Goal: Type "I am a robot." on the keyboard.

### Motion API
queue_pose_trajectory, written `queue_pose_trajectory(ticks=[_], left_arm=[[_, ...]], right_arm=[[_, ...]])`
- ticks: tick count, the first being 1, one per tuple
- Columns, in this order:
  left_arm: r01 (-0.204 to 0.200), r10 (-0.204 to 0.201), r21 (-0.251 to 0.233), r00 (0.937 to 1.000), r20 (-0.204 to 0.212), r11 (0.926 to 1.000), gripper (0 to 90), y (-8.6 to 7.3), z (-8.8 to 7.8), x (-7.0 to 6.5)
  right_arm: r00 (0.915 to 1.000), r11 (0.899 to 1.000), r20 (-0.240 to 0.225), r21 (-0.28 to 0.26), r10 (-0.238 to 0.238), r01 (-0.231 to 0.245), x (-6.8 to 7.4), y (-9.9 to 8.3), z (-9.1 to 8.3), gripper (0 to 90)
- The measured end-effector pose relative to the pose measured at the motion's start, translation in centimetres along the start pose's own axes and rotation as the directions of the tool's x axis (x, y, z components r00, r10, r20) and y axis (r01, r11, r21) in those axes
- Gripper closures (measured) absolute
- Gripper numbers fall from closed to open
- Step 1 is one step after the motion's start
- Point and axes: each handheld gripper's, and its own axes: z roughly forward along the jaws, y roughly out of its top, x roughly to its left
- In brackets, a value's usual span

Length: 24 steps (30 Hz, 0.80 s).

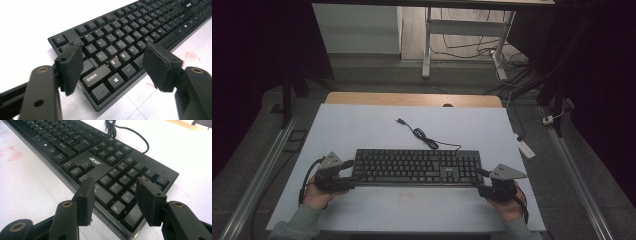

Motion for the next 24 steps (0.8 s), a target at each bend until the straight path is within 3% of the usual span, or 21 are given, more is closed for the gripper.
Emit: queue_pose_trajectory(ticks=[9, 21, 24], left_arm=[[0.022, -0.022, 0.000, 0.9997, -0.014, 0.9998, 49.6, 0.1, 0.1, 0.2], [0.004, -0.003, 0.035, 0.9997, -0.025, 0.9994, 86.5, 0.1, 0.5, 0.2], [0.002, -0.001, 0.042, 0.9997, -0.024, 0.9991, 89.0, 0.1, 0.5, 0.2]], right_arm=[[0.9998, 1.000, -0.018, -0.015, 0.000, 0.000, 0.6, 0.9, 0.5, 49.8], [0.9975, 0.999, -0.071, -0.037, 0.000, -0.002, 2.1, 3.7, 2.5, 51.6], [0.9963, 0.999, -0.086, -0.037, -0.003, 0.000, 2.5, 4.3, 3.1, 60.4]])
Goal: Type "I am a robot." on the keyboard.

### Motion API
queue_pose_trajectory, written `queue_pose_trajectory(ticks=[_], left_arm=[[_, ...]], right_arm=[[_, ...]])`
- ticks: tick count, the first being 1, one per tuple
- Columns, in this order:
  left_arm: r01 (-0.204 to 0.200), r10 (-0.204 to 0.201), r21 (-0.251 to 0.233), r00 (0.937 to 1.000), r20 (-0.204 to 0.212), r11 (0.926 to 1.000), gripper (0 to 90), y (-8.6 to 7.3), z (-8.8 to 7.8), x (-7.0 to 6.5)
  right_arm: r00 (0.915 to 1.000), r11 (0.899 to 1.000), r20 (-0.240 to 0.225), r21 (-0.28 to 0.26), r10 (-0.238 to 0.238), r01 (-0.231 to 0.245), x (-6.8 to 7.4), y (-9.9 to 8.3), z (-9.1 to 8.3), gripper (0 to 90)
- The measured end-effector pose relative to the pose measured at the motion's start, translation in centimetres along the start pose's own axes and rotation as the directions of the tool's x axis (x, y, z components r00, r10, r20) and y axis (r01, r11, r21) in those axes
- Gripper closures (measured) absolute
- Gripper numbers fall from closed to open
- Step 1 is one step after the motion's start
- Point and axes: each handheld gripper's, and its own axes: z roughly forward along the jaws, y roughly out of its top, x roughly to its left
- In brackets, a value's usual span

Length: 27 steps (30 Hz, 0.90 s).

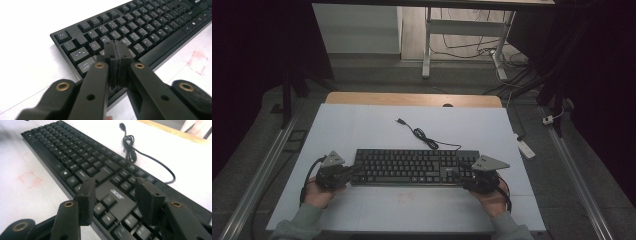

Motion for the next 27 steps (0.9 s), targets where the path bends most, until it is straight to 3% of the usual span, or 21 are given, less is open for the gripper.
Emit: queue_pose_trajectory(ticks=[5, 8, 18, 27], left_arm=[[-0.006, 0.006, 0.010, 1.0000, -0.001, 0.9999, 89.2, 0.0, 0.1, -0.1], [-0.011, 0.011, 0.016, 0.9999, -0.005, 0.9998, 89.2, 0.0, 0.2, -0.1], [-0.025, 0.027, 0.048, 0.9994, -0.022, 0.9985, 89.2, 0.0, 0.8, -0.1], [-0.032, 0.035, 0.085, 0.9988, -0.035, 0.9958, 89.1, -0.2, 1.4, 0.0]], right_arm=[[0.9989, 1.000, -0.046, 0.014, -0.005, 0.005, 0.5, 1.1, 1.0, 84.1], [0.9978, 1.000, -0.065, 0.019, -0.013, 0.014, 0.8, 1.6, 1.7, 89.4], [0.9959, 0.999, -0.087, 0.035, -0.024, 0.027, 1.5, 2.6, 3.8, 89.5], [0.9934, 0.998, -0.113, 0.058, -0.023, 0.030, 2.2, 3.7, 6.7, 89.4]])
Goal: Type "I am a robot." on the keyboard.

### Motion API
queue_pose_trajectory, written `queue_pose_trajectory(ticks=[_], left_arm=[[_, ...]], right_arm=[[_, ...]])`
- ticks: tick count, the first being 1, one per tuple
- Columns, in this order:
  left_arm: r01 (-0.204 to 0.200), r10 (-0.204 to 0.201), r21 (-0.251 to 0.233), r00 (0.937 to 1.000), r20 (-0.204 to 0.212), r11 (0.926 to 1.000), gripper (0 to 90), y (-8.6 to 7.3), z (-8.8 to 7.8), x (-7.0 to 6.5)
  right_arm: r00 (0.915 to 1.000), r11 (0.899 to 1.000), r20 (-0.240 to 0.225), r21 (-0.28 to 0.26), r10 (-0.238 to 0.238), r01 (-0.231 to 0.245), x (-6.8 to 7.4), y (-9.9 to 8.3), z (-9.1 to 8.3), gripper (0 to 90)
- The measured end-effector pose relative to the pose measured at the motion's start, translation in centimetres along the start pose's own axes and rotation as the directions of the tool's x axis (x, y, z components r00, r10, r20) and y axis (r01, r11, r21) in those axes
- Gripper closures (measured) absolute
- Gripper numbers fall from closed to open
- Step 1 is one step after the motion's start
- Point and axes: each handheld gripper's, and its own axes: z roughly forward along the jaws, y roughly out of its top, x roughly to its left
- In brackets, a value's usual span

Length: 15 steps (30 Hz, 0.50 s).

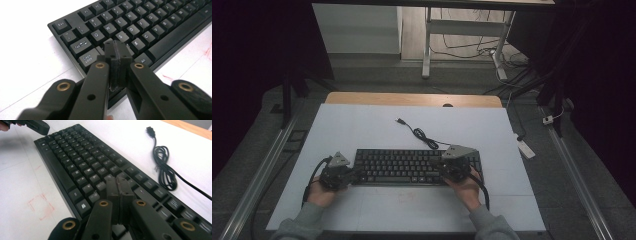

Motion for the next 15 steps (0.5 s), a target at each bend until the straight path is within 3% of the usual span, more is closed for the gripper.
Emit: queue_pose_trajectory(ticks=[15], left_arm=[[-0.002, 0.002, 0.013, 1.0000, -0.008, 0.9999, 88.8, -0.2, 0.4, 0.1]], right_arm=[[0.9998, 1.000, -0.021, 0.028, -0.004, 0.005, 0.4, 1.1, 2.9, 89.2]])
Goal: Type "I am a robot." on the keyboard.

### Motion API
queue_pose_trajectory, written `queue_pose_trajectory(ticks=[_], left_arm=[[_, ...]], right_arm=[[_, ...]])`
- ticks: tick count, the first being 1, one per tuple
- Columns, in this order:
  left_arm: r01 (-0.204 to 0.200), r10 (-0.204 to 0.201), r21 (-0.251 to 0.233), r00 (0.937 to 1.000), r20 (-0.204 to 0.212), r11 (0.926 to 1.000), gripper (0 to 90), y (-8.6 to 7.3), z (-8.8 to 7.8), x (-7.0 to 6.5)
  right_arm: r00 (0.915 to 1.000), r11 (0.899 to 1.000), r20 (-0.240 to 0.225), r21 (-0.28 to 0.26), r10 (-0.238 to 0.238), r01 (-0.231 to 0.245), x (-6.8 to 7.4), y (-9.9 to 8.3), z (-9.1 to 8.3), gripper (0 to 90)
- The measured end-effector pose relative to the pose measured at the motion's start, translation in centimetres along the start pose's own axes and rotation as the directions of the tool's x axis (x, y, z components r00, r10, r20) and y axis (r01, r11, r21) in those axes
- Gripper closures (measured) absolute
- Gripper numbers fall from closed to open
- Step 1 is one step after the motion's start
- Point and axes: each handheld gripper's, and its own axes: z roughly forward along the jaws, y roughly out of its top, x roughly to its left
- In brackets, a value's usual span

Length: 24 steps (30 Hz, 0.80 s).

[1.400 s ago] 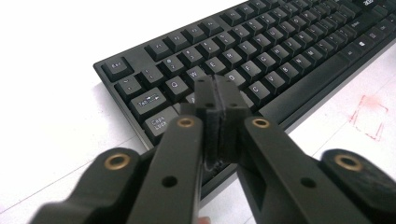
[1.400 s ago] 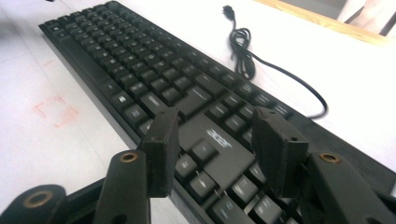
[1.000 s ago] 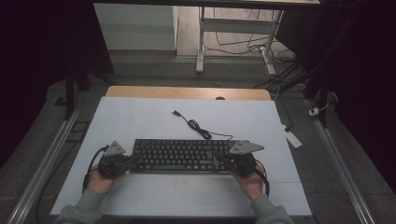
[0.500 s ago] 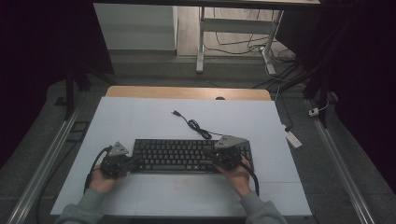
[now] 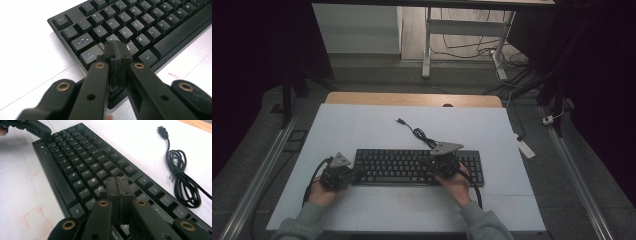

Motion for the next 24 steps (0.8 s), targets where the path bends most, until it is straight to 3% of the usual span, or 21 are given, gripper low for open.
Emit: queue_pose_trajectory(ticks=[17, 24], left_arm=[[-0.004, 0.004, 0.000, 1.0000, 0.000, 1.0000, 88.1, -0.1, 0.1, 0.0], [-0.006, 0.006, 0.004, 1.0000, 0.002, 1.0000, 88.2, 0.0, 0.1, 0.0]], right_arm=[[0.9993, 0.998, -0.028, 0.056, -0.022, 0.024, 0.9, 1.4, 4.4, 89.1], [0.9993, 0.998, -0.032, 0.054, -0.018, 0.020, 1.0, 1.6, 5.0, 89.1]])
